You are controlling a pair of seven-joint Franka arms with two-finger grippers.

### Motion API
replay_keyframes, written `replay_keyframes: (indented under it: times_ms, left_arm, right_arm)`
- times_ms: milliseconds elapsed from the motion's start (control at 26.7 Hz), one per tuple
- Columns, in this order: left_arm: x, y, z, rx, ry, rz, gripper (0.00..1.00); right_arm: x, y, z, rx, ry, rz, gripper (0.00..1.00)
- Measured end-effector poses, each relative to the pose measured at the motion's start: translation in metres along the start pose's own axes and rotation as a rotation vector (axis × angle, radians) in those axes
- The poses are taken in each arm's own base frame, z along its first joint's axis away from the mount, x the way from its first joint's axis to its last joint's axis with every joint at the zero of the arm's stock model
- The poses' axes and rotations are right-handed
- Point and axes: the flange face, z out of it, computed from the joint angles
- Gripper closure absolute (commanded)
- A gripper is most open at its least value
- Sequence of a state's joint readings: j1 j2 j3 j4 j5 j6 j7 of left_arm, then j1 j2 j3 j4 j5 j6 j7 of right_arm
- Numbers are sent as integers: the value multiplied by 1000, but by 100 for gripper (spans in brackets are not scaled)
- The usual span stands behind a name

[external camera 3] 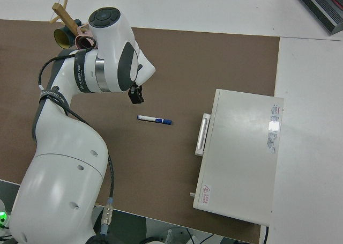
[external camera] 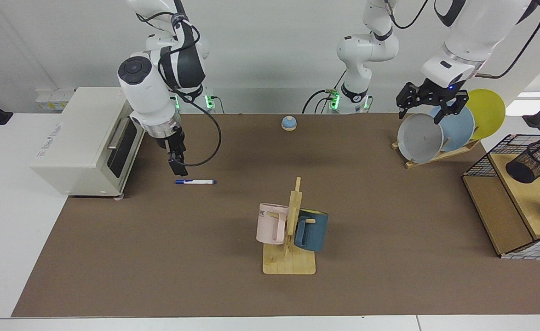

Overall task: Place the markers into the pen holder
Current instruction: 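Move the right gripper toward the white marker with blue cap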

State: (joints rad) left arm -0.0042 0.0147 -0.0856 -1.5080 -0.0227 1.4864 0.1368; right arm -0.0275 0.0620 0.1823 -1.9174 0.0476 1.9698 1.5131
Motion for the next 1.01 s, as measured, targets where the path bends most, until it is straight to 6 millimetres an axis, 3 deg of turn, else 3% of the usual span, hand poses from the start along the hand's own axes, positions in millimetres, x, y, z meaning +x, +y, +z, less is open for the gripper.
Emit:
replay_keyframes:
  times_ms: [187, 636, 785, 1010]
  left_arm:
    - [0, 0, 0, 0, 0, 2, 0]
    - [0, 3, 0, -1, 0, 8, 0]
    - [1, 6, 0, -1, 3, 14, 0]
    - [3, 10, -1, 1, 16, 36, 0]
  right_arm:
    - [2, -4, 11, -1, -4, 6, 0]
    - [-13, -5, 11, 1, -6, -15, 0]
    - [-10, -5, 12, 0, -7, -7, 0]
    - [-4, -13, 34, 7, -13, 10, 0]
